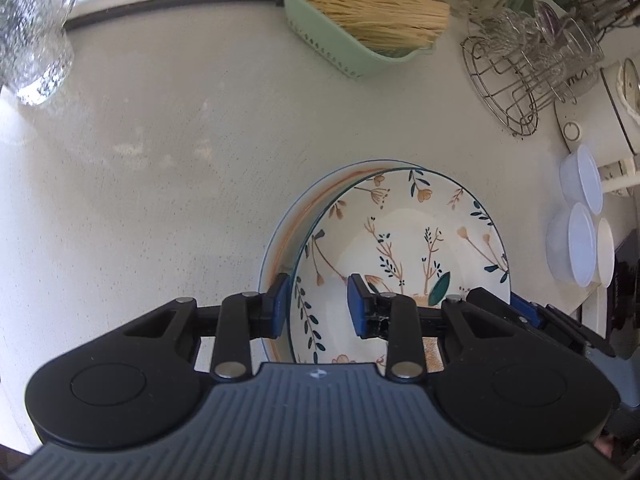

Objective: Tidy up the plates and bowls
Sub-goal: 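Lower the deer-pattern plate onto the plate stack and open both grippers, then withdraw both grippers up and away from the plate stack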

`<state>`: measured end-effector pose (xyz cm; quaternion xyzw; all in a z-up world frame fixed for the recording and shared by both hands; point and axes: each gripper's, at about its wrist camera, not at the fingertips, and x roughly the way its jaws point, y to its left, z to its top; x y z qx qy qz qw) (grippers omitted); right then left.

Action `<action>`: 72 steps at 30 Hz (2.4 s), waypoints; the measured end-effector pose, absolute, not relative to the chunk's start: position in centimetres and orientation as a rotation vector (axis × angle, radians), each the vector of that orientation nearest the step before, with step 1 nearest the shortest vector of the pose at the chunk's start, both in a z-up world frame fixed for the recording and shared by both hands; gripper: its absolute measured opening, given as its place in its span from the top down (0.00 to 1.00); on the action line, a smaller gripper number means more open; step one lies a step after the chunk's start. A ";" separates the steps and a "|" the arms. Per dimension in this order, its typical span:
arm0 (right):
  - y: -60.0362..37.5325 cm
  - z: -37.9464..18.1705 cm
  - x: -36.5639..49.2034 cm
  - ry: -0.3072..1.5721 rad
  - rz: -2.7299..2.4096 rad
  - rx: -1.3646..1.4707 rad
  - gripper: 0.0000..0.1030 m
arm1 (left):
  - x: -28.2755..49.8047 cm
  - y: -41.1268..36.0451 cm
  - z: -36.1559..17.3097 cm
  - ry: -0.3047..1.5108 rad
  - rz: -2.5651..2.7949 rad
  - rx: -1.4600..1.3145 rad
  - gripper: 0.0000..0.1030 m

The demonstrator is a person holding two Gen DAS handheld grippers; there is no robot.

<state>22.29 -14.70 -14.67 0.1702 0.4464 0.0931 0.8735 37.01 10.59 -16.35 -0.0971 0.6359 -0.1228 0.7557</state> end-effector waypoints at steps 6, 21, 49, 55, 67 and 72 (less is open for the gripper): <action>-14.6 -14.7 22.5 0.924 0.186 0.357 0.72 | 37.2 11.5 -15.7 1.403 -0.259 -0.252 0.65; -14.9 -12.8 22.4 0.867 0.200 0.330 0.72 | 36.0 11.6 -14.7 1.344 -0.235 -0.209 0.65; -15.7 -1.4 16.2 0.565 0.207 0.225 0.72 | 25.9 6.9 -1.6 0.815 -0.287 -0.064 0.65; -14.2 -0.6 14.1 0.546 0.144 0.235 0.72 | 23.6 7.2 -0.2 0.760 -0.350 -0.031 0.65; -11.4 -1.7 8.4 0.596 0.058 0.225 0.72 | 18.7 9.9 -0.9 0.747 -0.400 -0.043 0.65; -11.7 -2.6 6.3 0.619 0.010 0.247 0.72 | 17.5 9.8 -2.5 0.769 -0.433 -0.050 0.65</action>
